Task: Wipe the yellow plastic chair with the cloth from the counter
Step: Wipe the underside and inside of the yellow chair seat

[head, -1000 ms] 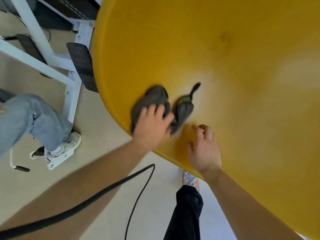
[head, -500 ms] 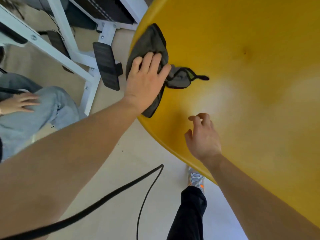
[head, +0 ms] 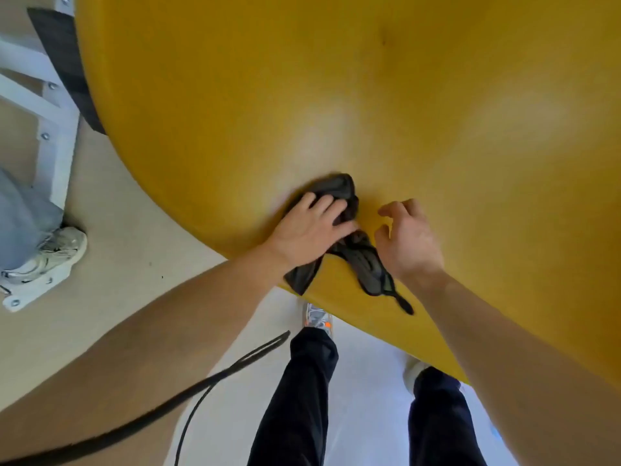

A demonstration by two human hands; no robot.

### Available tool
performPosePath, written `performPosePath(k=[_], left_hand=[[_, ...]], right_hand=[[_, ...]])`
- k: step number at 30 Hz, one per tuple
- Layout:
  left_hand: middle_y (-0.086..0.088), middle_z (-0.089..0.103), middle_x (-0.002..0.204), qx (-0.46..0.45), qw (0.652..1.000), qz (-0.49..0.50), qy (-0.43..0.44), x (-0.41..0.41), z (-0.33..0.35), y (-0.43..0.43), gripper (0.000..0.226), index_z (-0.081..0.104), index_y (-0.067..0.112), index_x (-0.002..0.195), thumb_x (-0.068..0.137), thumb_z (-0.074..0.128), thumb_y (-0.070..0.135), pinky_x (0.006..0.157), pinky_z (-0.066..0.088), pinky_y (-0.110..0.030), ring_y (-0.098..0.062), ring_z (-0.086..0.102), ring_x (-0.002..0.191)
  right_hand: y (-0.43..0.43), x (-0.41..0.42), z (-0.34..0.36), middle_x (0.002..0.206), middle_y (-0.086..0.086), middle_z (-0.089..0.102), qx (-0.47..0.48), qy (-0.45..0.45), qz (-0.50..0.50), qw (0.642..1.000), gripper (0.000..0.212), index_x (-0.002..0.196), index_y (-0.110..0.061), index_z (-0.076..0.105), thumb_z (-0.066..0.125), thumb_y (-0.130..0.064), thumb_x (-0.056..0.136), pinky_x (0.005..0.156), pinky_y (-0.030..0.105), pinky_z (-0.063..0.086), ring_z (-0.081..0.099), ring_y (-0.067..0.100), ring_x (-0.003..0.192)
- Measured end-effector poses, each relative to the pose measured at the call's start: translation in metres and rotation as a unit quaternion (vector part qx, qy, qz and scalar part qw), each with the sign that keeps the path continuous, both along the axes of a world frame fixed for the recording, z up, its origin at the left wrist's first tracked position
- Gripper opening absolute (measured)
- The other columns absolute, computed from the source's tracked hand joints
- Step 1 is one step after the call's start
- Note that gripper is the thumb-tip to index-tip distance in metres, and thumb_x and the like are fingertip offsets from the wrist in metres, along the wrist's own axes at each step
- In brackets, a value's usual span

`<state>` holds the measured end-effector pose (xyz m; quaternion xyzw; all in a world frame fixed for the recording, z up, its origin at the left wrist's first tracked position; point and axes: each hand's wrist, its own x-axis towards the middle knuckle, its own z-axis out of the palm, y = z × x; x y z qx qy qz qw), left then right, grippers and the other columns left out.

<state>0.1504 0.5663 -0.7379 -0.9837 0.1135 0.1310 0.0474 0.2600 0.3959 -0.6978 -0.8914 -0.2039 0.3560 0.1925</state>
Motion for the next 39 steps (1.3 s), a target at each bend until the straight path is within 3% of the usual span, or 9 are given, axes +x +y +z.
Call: performPosePath(k=[6,9,11,15,20,24,29,33,39], left_hand=[[-0.017,0.055,0.131,0.148,0.937,0.251,-0.191,0.107,0.034,0.113,0.041,0.045,0.025,0.135,0.095,0.051,0.018,0.080,0.043,-0.046,-0.039,0.056,0.106],[-0.011,0.061,0.124,0.079,0.860,0.418,-0.280,0.177,0.034,0.086,0.044,0.055,0.027,0.128,0.086,0.067,0.033,0.075,0.044,-0.043,-0.033,0.059,0.099],[-0.013,0.059,0.125,-0.017,0.849,0.456,-0.267,0.210,0.026,0.055,0.049,0.060,0.025,0.127,0.081,0.071,0.036,0.078,0.045,-0.043,-0.034,0.058,0.102],[-0.008,0.056,0.124,-0.078,0.967,0.191,-0.149,0.181,-0.025,-0.022,0.043,0.058,0.033,0.127,0.085,0.067,0.038,0.079,0.042,-0.045,-0.034,0.055,0.102],[-0.011,0.058,0.120,-0.012,0.999,-0.014,-0.035,0.117,-0.013,-0.005,0.038,0.059,0.025,0.124,0.094,0.039,0.017,0.079,0.044,-0.046,-0.035,0.056,0.100],[-0.018,0.059,0.121,0.115,0.937,0.210,-0.253,0.179,0.051,0.105,0.034,0.053,0.021,0.123,0.092,0.047,0.009,0.071,0.046,-0.044,-0.040,0.058,0.097],[-0.012,0.061,0.119,0.026,0.884,0.312,-0.346,0.251,0.058,0.061,0.050,0.051,0.025,0.120,0.077,0.069,0.006,0.067,0.050,-0.037,-0.033,0.060,0.098],[-0.010,0.059,0.125,-0.084,0.948,0.230,-0.202,0.200,-0.015,-0.049,0.029,0.058,0.026,0.121,0.092,0.056,0.021,0.074,0.052,-0.044,-0.034,0.057,0.104],[-0.010,0.051,0.136,-0.073,0.989,-0.108,0.065,0.077,-0.022,-0.061,0.031,0.053,0.030,0.123,0.096,0.045,0.017,0.078,0.051,-0.042,-0.036,0.051,0.107]], right_hand=[[0.019,0.049,-0.001,0.116,0.005,0.060,0.027,0.018,0.018,0.999,0.031,0.119,-0.017,0.064,0.046,-0.018,0.094,0.077,0.046,0.057,0.064,0.032,0.094],[0.017,0.075,-0.004,0.116,0.004,0.061,0.028,-0.008,0.004,1.000,0.031,0.118,-0.018,0.065,0.047,-0.017,0.094,0.077,0.044,0.056,0.064,0.031,0.094],[0.007,0.084,-0.006,0.113,0.005,0.063,0.036,-0.028,-0.020,0.999,0.027,0.113,-0.018,0.067,0.050,-0.016,0.092,0.077,0.042,0.055,0.063,0.031,0.091],[-0.028,0.092,-0.008,0.108,0.009,0.066,0.046,-0.082,-0.074,0.993,0.024,0.107,-0.014,0.069,0.056,-0.010,0.088,0.078,0.042,0.054,0.064,0.034,0.090],[-0.058,0.100,0.001,0.114,0.006,0.064,-0.024,-0.034,-0.051,0.998,0.026,0.111,-0.020,0.067,0.050,-0.017,0.091,0.078,0.042,0.055,0.063,0.032,0.092],[-0.044,0.105,0.014,0.116,0.003,0.062,-0.004,-0.034,-0.040,0.999,0.029,0.116,-0.020,0.066,0.048,-0.018,0.093,0.078,0.041,0.055,0.063,0.031,0.094],[-0.024,0.123,0.021,0.114,0.004,0.062,0.042,-0.051,-0.029,0.997,0.030,0.118,-0.018,0.066,0.048,-0.018,0.094,0.079,0.041,0.055,0.063,0.031,0.094],[-0.030,0.133,0.016,0.112,0.010,0.065,0.052,-0.079,-0.064,0.993,0.024,0.110,-0.016,0.068,0.052,-0.015,0.092,0.079,0.040,0.052,0.062,0.035,0.098],[-0.059,0.101,0.013,0.114,0.006,0.065,-0.015,-0.010,-0.086,0.996,0.027,0.111,-0.018,0.067,0.048,-0.015,0.092,0.078,0.035,0.050,0.061,0.030,0.097]])
